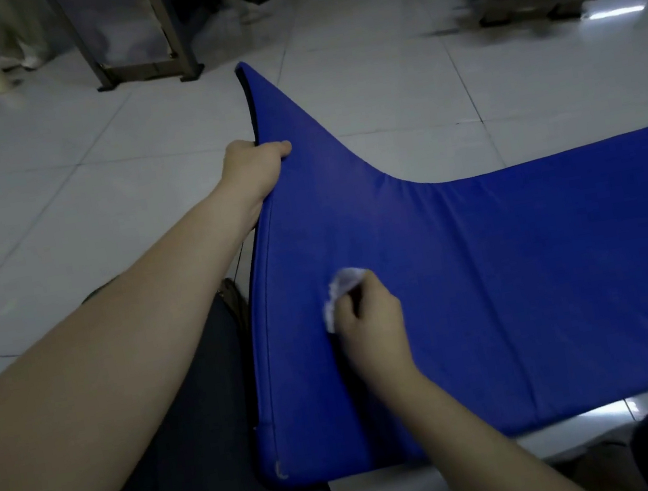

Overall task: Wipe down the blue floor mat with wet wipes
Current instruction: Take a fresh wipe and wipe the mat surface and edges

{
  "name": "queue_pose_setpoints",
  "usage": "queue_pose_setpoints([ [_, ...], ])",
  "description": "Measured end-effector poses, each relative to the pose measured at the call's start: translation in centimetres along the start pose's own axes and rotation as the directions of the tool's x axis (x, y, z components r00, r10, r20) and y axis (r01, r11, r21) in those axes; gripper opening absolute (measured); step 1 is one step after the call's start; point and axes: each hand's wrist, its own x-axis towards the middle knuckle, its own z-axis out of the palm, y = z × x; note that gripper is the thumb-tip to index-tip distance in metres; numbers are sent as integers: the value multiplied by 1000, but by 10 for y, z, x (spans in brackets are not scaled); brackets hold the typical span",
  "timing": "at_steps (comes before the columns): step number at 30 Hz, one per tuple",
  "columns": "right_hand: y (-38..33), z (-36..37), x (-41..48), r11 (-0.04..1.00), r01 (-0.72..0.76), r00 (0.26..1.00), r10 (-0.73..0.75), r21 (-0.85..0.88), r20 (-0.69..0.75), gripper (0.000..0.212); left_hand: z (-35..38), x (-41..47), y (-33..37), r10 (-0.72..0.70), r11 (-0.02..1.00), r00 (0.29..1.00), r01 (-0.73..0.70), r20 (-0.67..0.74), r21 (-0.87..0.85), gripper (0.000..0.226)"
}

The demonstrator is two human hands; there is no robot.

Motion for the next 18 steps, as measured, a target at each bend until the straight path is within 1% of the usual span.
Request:
queue_pose_setpoints([
  [2, -27, 10, -9, 989, 143, 989, -144, 35, 35, 20, 3, 1, -1, 12, 1000, 1000, -12, -1, 11, 15],
  [5, -37, 14, -15, 945, 326, 942, -327, 31, 69, 27, 3, 3, 1, 17, 1000, 1000, -17, -4, 5, 13],
  [7, -25, 13, -16, 929, 370, 921, -371, 27, 120, 31, 2, 3, 1, 6, 1000, 1000, -6, 1, 2, 11],
  [8, -16, 12, -15, 936, 353, 928, -351, 7, 128, 30, 2, 3, 0, 2, 1000, 1000, -2, 4, 5, 11],
  [11, 23, 1, -8, 984, 154, 985, -144, -94, 98, 18, -1, 1, -1, 4, 1000, 1000, -5, 5, 11, 8],
  [13, 54, -12, -1, 966, -35, 999, 43, -258, 27, 15, -4, 2, -1, 7, 1000, 1000, -7, 0, 5, 10],
  [15, 81, -29, 5, 861, -254, 967, 236, -440, -98, 15, -5, 2, -1, -1, 1000, 1000, 1, 5, -11, 14],
  [16, 91, -35, 8, 801, -352, 935, 318, -485, -154, 19, -4, 3, -1, -6, 1000, 1000, 6, 7, -16, 15],
  [17, 96, -39, 10, 764, -425, 904, 381, -485, -193, 25, -3, 2, -1, -6, 1000, 1000, 7, 14, -20, 14],
  [18, 96, -38, 12, 759, -461, 887, 412, -459, -209, 30, -2, 2, -1, -4, 1000, 1000, 4, 18, -22, 12],
])
